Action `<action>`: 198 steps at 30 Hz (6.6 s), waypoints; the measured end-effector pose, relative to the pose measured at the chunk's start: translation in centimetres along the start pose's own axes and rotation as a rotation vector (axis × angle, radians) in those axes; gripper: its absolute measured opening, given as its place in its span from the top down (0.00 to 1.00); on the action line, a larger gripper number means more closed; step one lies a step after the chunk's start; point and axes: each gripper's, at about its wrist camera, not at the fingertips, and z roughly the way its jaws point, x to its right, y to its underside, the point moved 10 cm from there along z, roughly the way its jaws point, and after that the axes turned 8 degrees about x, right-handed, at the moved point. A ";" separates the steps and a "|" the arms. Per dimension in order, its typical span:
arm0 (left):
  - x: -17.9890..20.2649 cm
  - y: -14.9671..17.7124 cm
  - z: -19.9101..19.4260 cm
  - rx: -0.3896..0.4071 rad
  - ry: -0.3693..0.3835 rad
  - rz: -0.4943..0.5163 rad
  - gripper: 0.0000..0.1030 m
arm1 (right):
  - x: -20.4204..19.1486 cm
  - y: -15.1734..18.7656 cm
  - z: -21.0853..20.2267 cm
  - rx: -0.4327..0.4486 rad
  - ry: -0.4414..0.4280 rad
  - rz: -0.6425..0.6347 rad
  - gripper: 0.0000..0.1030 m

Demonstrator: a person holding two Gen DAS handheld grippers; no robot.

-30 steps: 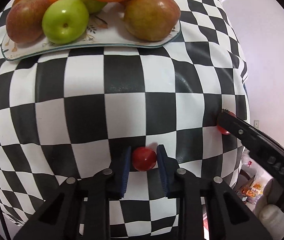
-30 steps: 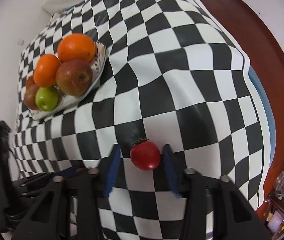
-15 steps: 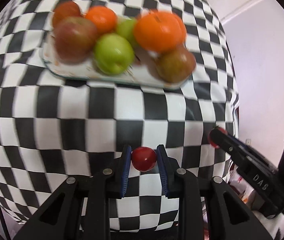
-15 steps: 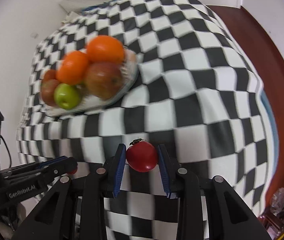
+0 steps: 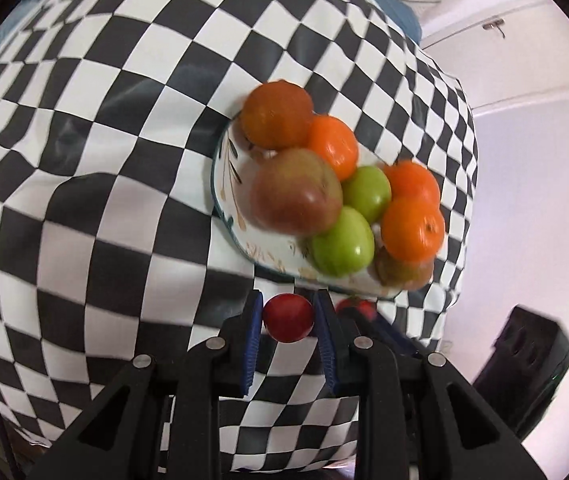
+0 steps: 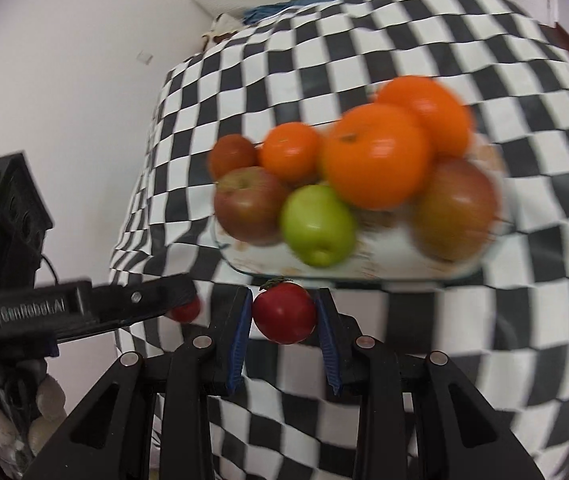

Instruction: Organize fruits

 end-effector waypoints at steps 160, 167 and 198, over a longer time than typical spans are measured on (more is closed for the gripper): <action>7.8 6.1 -16.7 0.533 -0.381 0.476 0.00 | 0.4 -3.0 -25.1 0.350 0.526 -0.204 0.00; 8.2 6.1 -16.9 0.541 -0.377 0.490 0.00 | 0.5 -3.1 -25.2 0.351 0.527 -0.208 0.00; 8.4 6.5 -17.1 0.549 -0.380 0.491 0.00 | 0.3 -2.6 -25.1 0.355 0.523 -0.198 0.00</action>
